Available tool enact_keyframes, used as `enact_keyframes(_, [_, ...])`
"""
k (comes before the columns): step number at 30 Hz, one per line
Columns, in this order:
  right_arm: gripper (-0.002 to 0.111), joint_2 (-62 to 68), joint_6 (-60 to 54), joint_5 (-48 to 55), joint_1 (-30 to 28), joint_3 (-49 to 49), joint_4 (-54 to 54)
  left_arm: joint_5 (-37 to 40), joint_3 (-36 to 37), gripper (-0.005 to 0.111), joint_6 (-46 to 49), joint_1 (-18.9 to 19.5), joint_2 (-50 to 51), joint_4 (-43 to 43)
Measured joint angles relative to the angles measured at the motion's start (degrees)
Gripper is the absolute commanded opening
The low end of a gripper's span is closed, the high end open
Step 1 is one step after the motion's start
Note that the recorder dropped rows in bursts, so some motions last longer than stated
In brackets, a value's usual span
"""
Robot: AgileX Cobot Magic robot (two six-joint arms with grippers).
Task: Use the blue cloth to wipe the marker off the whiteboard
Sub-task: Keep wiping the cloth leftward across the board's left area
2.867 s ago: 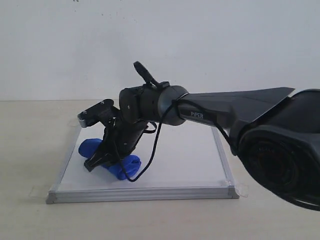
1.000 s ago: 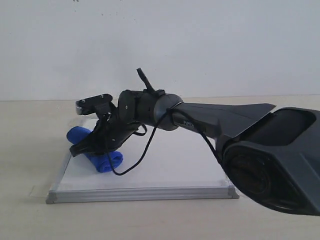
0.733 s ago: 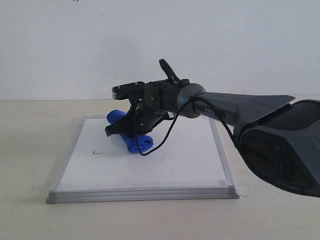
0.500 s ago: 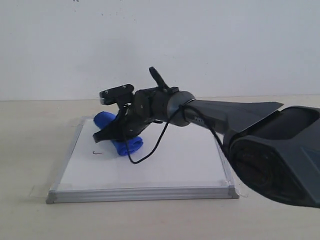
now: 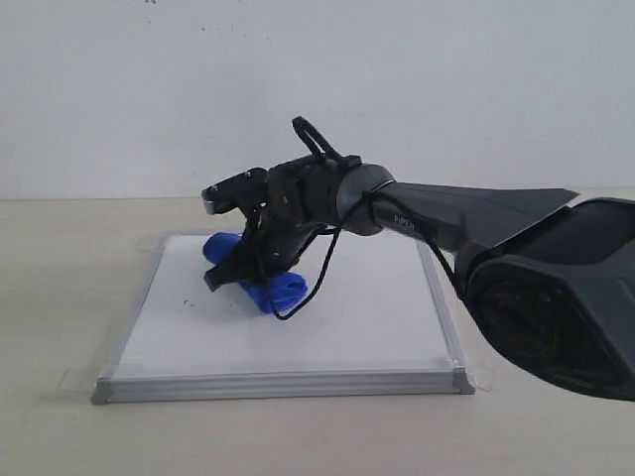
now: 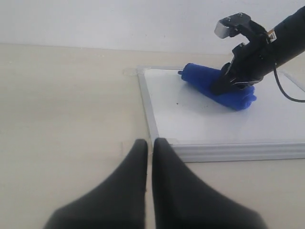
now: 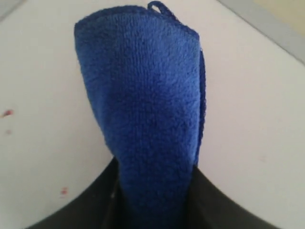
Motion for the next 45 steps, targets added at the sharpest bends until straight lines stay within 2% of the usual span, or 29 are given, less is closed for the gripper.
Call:
enact_keyframes(2, [0.0, 0.0, 5.9, 1.0, 0.0, 0.0, -6.7, 0.0, 0.0, 0.004, 0.0, 0.0, 0.0, 0.0])
enact_keyframes(4, [0.0, 0.0, 4.8, 1.3, 1.2, 0.0, -8.0, 0.0, 0.0, 0.004, 0.0, 0.0, 0.0, 0.0])
enact_keyframes(7, [0.0, 0.0, -8.0, 0.2, 3.5, 0.0, 2.2, 0.0, 0.0, 0.004, 0.0, 0.0, 0.0, 0.0])
enact_keyframes(9, [0.0, 0.0, -12.4, -0.9, 5.2, 0.0, 6.3, 0.0, 0.0, 0.004, 0.0, 0.0, 0.0, 0.0])
enact_keyframes(12, [0.0, 0.1, -14.6, -2.9, 7.1, 0.0, 6.3, 0.0, 0.0, 0.004, 0.0, 0.0, 0.0, 0.0])
enact_keyframes(19, [0.0, 1.0, -0.2, -8.8, 5.5, 0.1, -4.4, 0.0, 0.0, 0.004, 0.0, 0.0, 0.0, 0.0])
enact_keyframes(24, [0.0, 1.2, 4.5, -11.8, 4.3, 0.2, -4.2, 0.0, 0.0, 0.004, 0.0, 0.0, 0.0, 0.0])
enact_keyframes(29, [0.0, 1.2, -8.6, -9.9, 6.8, 0.2, 1.9, 0.0, 0.0, 0.004, 0.0, 0.0, 0.0, 0.0])
enact_keyframes(32, [0.0, 1.2, -14.0, -8.5, 8.2, 0.2, 1.3, 0.0, 0.0, 0.004, 0.1, 0.0, 0.0, 0.0])
enact_keyframes(36, [0.0, 1.2, -8.1, -8.4, 7.8, 0.2, -3.7, 0.0, 0.0, 0.004, 0.1, 0.0, 0.0, 0.0])
enact_keyframes(42, [0.0, 1.2, 4.9, -8.5, 4.1, 0.2, -8.3, 0.0, 0.0, 0.004, 0.1, 0.0, 0.0, 0.0])
enact_keyframes(45, [0.0, 1.2, 5.1, -9.4, 3.8, 0.2, -6.7, 0.0, 0.0, 0.004, 0.1, 0.0, 0.0, 0.0])
